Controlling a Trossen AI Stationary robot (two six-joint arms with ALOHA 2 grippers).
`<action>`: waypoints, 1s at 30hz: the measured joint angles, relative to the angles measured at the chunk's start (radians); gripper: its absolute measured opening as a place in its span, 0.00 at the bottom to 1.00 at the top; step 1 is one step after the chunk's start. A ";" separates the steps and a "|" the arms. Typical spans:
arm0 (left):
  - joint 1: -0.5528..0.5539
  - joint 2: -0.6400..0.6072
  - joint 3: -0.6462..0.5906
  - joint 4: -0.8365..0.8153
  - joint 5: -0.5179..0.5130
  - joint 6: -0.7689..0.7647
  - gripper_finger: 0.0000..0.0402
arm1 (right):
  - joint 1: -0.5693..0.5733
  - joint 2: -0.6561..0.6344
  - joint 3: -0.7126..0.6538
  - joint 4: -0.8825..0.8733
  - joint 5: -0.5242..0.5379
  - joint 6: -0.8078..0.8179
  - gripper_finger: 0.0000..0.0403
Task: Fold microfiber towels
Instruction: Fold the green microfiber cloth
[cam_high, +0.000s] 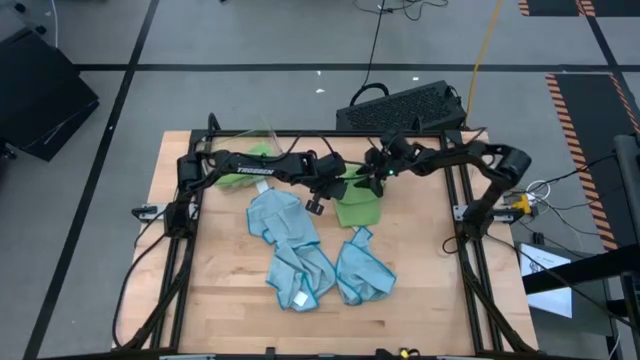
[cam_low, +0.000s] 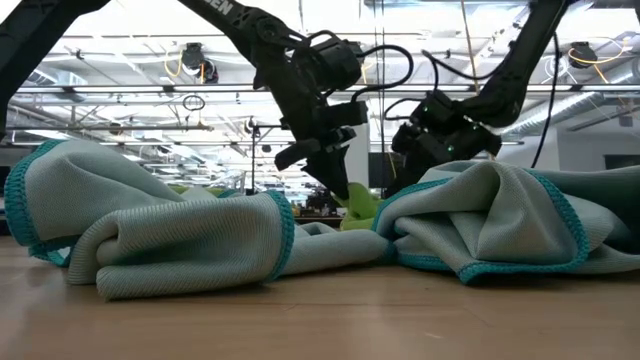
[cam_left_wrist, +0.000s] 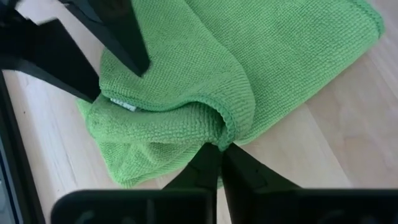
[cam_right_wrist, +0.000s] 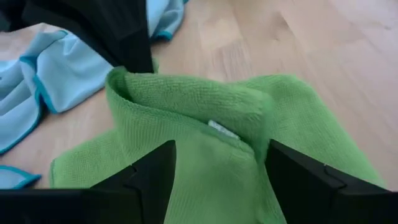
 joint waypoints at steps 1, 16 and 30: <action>0.000 0.000 0.000 0.000 0.000 0.003 0.04 | 0.005 0.015 0.000 0.027 0.000 0.003 0.58; 0.000 0.000 0.000 -0.008 -0.033 -0.023 0.04 | 0.009 0.034 0.000 0.071 -0.080 0.056 0.03; 0.019 -0.127 0.018 0.058 -0.413 -0.287 0.02 | -0.026 -0.288 0.001 0.066 0.060 0.295 0.01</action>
